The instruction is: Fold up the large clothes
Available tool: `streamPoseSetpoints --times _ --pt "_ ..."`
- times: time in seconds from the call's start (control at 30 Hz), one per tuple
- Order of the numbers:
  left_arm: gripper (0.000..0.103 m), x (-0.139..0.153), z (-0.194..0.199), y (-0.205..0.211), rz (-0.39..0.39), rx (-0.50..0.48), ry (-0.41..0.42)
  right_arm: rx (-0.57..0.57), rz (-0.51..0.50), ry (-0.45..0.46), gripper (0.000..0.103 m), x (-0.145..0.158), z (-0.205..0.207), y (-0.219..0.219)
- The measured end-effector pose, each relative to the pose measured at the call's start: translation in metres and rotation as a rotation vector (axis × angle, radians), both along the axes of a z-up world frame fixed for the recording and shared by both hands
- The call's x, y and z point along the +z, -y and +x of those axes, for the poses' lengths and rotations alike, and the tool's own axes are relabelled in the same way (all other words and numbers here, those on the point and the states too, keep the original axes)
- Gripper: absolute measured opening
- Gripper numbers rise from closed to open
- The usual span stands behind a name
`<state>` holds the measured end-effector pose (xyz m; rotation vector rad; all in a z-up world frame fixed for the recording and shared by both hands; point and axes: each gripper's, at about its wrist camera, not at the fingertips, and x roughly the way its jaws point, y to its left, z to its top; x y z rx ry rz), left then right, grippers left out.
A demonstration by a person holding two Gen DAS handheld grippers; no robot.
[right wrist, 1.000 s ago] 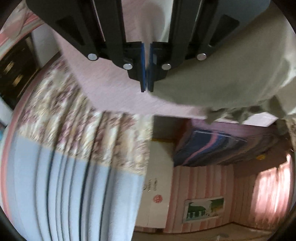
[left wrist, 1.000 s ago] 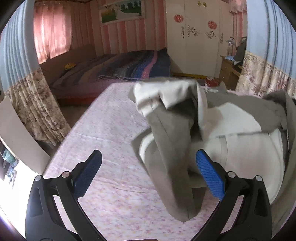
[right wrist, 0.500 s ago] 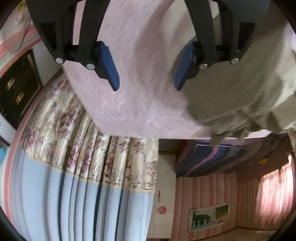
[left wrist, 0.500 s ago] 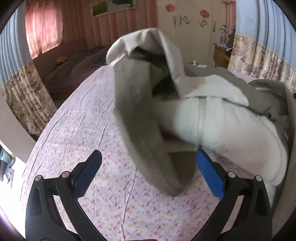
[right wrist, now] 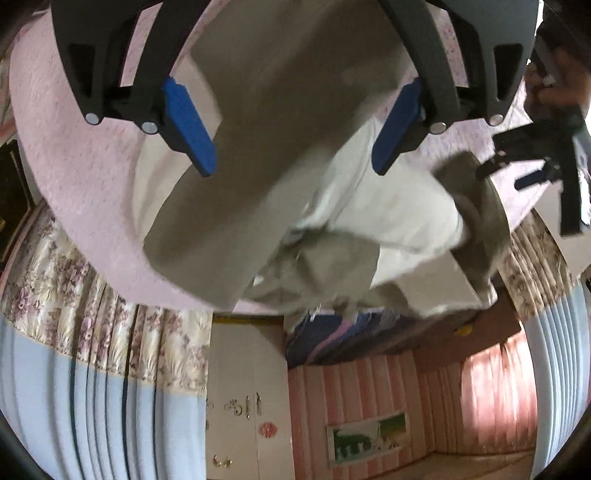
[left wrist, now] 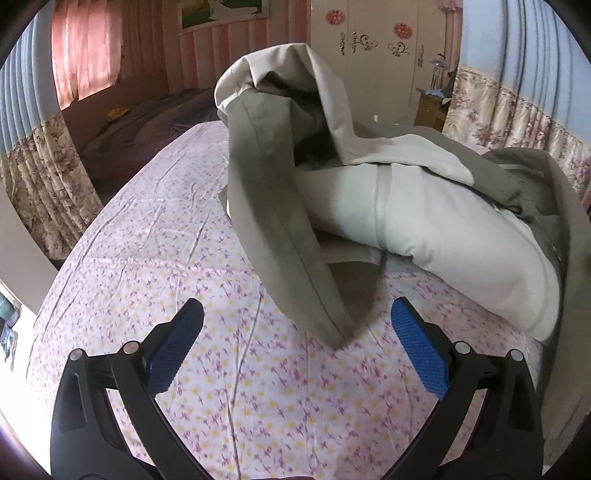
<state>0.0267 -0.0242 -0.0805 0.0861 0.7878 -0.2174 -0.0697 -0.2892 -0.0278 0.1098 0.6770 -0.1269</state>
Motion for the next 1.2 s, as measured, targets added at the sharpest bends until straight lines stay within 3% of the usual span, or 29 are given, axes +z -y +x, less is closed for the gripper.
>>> streamPoseSetpoints --times 0.07,0.1,0.17,0.2,0.4,0.6,0.7,0.77,0.8,0.83,1.0,1.1,1.2 --pt "0.100 0.001 -0.003 0.003 -0.011 -0.006 0.005 -0.021 -0.048 -0.007 0.082 -0.011 0.004 -0.003" --pt "0.100 0.002 -0.004 0.004 -0.012 -0.005 0.007 -0.030 -0.067 -0.025 0.052 -0.016 0.007 -0.003" --pt "0.100 0.003 -0.005 0.003 -0.020 -0.005 0.008 -0.038 -0.040 -0.074 0.013 -0.025 0.011 0.006" --pt "0.100 0.004 -0.006 0.002 -0.022 -0.003 0.010 -0.055 -0.048 -0.079 0.006 -0.027 0.011 0.013" --pt "0.100 0.009 0.005 -0.008 -0.026 0.028 0.006 -0.202 -0.134 -0.012 0.001 -0.002 0.006 0.078" --pt "0.100 0.009 0.022 -0.006 -0.005 0.038 0.010 -0.376 -0.359 0.024 0.001 0.022 0.032 0.179" --pt "0.100 0.002 0.031 -0.005 0.017 0.043 0.003 -0.424 -0.386 0.029 0.005 0.020 0.047 0.218" --pt "0.100 -0.005 0.037 -0.003 0.035 0.043 -0.007 -0.429 -0.349 -0.027 0.026 0.010 0.061 0.239" --pt "0.100 -0.009 0.039 -0.003 0.043 0.039 -0.013 -0.436 -0.318 -0.046 0.056 0.007 0.063 0.245" --pt "0.100 -0.012 0.042 -0.002 0.048 0.032 -0.025 -0.433 -0.284 -0.027 0.080 0.009 0.060 0.246" --pt "0.100 -0.025 0.052 -0.001 0.027 0.013 -0.076 -0.363 -0.219 0.091 0.085 0.029 0.027 0.210" --pt "0.100 -0.032 0.060 -0.002 0.010 0.019 -0.109 -0.259 -0.131 0.178 0.091 0.044 0.001 0.178" --pt "0.100 -0.037 0.065 0.003 0.024 0.007 -0.111 -0.161 -0.035 0.182 0.091 0.041 -0.015 0.149"
